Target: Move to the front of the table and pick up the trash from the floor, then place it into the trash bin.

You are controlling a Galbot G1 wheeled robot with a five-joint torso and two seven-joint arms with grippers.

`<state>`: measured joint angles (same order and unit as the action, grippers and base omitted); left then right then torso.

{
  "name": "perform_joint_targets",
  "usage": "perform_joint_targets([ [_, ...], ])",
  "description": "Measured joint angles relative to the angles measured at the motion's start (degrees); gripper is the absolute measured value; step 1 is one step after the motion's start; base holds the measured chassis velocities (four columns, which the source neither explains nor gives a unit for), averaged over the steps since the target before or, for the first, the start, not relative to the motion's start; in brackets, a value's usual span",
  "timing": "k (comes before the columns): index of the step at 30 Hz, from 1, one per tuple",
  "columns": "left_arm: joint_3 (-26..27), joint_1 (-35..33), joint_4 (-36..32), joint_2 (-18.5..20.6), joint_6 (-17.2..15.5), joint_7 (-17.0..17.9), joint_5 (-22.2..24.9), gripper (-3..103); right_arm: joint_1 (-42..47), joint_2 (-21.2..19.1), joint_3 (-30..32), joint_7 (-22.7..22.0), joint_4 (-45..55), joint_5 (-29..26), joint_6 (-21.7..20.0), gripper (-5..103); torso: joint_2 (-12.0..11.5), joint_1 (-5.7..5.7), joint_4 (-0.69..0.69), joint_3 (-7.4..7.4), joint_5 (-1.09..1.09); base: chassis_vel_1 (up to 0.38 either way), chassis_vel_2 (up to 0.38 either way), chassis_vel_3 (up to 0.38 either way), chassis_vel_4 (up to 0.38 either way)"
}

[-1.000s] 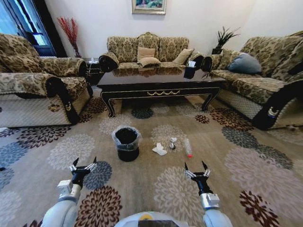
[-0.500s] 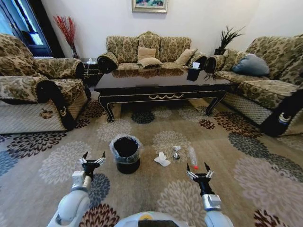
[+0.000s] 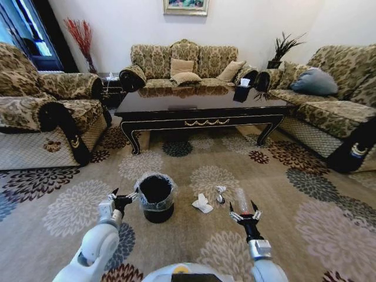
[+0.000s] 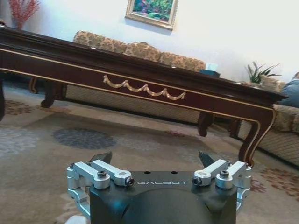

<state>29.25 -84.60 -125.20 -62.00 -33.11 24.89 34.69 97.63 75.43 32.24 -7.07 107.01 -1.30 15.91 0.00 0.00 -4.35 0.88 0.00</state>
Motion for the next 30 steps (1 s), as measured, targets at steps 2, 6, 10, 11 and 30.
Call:
perform_joint_targets([
  [2,0.0,1.1,0.7,0.7,-2.0,1.0,3.3,100,-0.1,-0.1,-0.4,0.0,-0.1,0.2,0.2,100,0.0,0.00,0.02,0.00,0.00,0.000,0.000,0.000,0.000],
  [6,-1.1,5.4,4.0,1.9,-3.8,2.6,9.4,100,0.7,0.0,-0.2,0.2,-0.2,0.3,0.6,100,0.0,0.00,0.01,0.00,-0.01,0.000,0.000,0.000,0.000],
  [10,-3.4,10.7,7.0,3.3,-4.8,4.1,14.1,100,1.3,0.0,-0.3,0.4,0.1,0.3,0.7,100,0.0,0.00,-0.02,0.01,-0.01,0.000,0.000,0.000,0.000],
  [11,-4.7,13.2,8.0,4.0,-5.8,5.2,17.1,101,1.3,0.0,-0.3,0.4,0.3,0.4,0.7,100,0.0,0.00,-0.02,0.01,-0.01,0.000,0.000,0.000,0.000],
  [30,-10.1,23.7,16.0,3.8,-9.3,22.5,38.8,91,1.3,0.4,0.3,0.4,-1.0,0.9,1.4,100,0.0,0.00,0.00,0.01,0.00,0.000,0.000,0.000,0.000],
])
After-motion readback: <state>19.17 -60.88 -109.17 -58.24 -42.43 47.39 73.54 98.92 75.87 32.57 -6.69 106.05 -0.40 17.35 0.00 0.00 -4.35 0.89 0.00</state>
